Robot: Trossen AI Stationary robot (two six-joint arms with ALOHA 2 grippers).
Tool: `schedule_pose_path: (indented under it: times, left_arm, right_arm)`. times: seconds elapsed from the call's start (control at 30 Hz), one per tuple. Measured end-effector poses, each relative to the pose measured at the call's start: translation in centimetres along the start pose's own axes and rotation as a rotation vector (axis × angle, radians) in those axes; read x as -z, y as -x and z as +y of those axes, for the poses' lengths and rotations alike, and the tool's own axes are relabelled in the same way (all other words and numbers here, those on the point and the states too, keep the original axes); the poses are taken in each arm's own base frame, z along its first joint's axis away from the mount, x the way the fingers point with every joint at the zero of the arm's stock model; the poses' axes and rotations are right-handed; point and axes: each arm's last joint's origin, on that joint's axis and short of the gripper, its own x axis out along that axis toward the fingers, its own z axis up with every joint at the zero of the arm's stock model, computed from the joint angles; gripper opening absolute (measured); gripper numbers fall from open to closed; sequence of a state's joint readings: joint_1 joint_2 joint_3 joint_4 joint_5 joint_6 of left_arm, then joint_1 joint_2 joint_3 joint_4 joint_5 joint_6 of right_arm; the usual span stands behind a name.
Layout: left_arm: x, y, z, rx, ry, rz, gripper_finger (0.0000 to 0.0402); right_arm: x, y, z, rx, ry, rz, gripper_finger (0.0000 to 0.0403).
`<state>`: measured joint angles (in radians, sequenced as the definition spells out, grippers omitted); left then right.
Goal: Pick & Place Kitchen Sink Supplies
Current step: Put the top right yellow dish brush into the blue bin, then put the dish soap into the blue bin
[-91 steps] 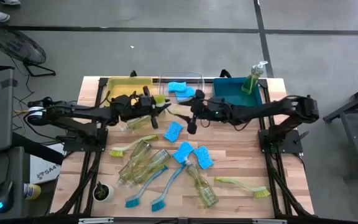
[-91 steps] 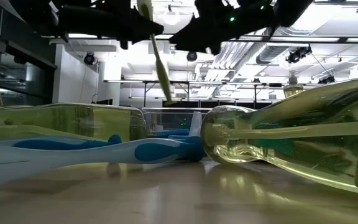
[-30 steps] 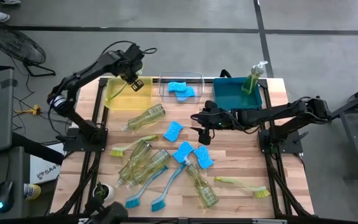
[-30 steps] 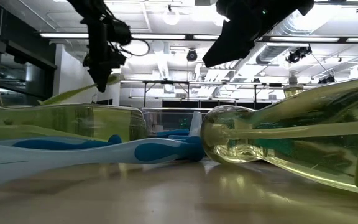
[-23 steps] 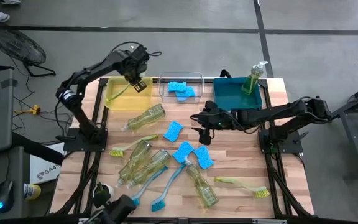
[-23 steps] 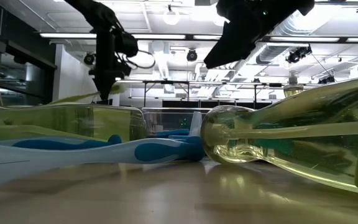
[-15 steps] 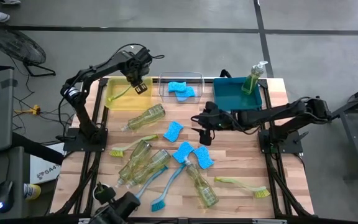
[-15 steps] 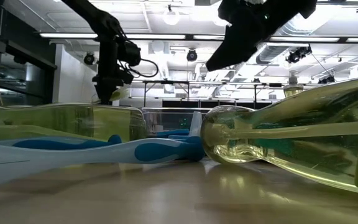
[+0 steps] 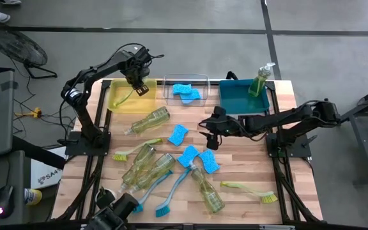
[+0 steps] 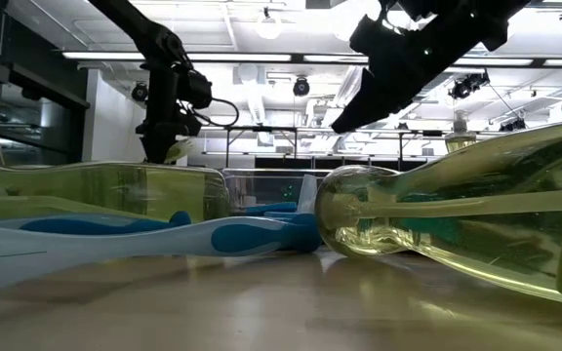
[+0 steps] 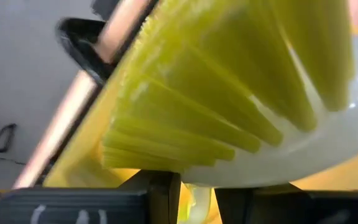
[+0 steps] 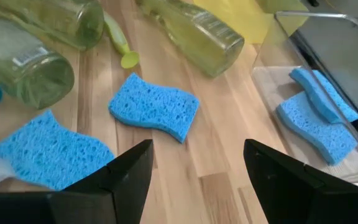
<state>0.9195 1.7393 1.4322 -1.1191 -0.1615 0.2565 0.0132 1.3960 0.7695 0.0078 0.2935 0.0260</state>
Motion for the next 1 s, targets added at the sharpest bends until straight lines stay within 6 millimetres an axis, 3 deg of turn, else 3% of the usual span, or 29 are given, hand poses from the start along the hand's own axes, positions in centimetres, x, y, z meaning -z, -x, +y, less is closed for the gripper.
schedule_pose_path:
  times: [0.5,0.8,1.0]
  left_arm:
    - [0.1,0.0,-0.2,0.025,0.015,0.008,0.011]
    - [0.6,0.0,-0.4,0.06,0.008,0.058,0.0176]
    - [1.2,0.8,-0.5,0.096,0.012,0.061,0.0185]
  right_arm:
    - [-0.1,0.0,0.1,-0.016,-0.022,-0.013,0.0245]
    - [0.1,0.0,0.1,-0.013,-0.019,0.012,0.0245]
    - [0.1,0.0,0.1,-0.014,-0.023,0.014,0.0245]
